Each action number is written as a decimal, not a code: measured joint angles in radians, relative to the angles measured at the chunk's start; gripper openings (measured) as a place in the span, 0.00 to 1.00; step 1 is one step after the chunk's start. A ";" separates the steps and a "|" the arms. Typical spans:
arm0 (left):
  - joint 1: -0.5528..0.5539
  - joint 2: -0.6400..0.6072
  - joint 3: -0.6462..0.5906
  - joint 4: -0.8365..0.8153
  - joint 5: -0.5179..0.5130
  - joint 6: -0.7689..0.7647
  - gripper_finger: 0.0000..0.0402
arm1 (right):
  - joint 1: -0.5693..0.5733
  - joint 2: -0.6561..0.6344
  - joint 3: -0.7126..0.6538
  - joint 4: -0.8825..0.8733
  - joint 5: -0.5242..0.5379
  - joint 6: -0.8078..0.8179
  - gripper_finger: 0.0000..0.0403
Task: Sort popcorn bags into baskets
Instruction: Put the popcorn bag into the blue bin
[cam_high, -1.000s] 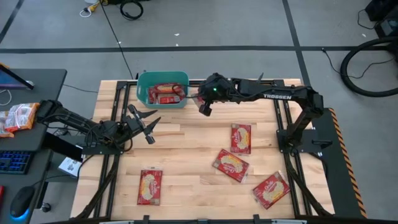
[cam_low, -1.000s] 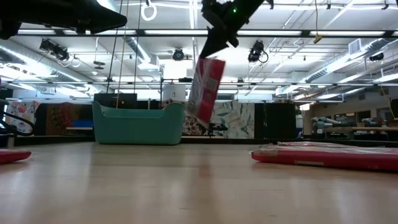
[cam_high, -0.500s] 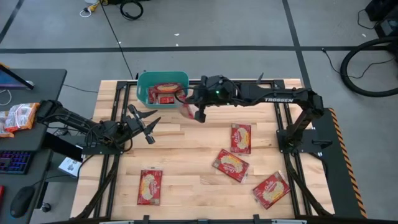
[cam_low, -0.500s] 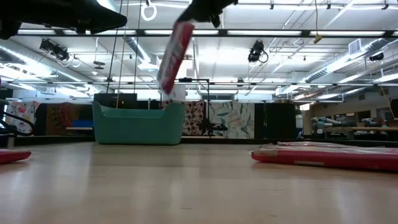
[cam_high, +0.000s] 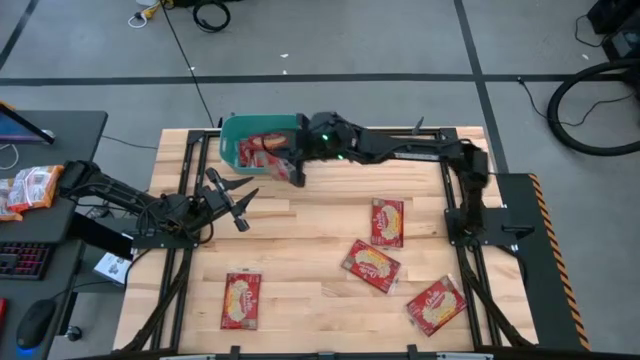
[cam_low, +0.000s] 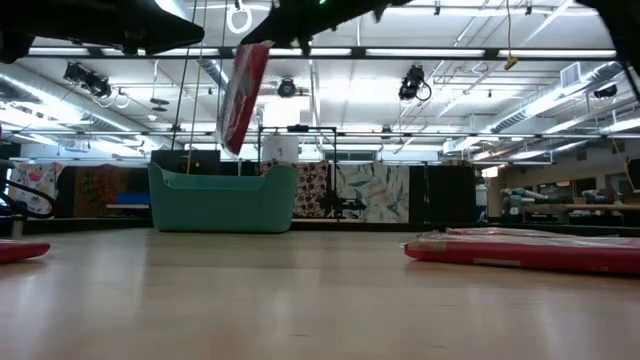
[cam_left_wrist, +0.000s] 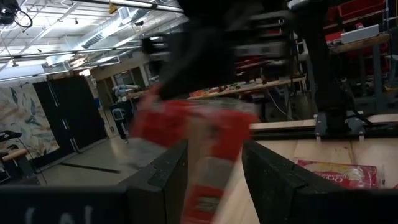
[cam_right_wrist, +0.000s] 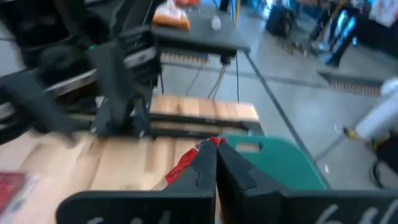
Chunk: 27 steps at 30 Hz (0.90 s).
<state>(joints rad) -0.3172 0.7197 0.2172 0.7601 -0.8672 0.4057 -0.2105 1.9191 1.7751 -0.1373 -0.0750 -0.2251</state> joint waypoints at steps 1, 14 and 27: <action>0.000 0.000 0.000 -0.003 0.000 0.000 0.39 | -0.014 0.028 0.029 0.009 -0.028 -0.011 0.01; 0.000 0.000 0.000 -0.006 0.000 0.000 0.39 | -0.231 0.394 0.436 -0.028 -0.297 0.059 0.02; 0.000 0.000 0.000 0.003 0.021 -0.001 0.39 | -0.356 0.350 0.445 -0.548 -0.207 0.073 0.20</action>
<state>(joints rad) -0.3172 0.7200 0.2171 0.7634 -0.8462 0.4051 -0.5665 2.2693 2.2204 -0.6850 -0.2817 -0.1523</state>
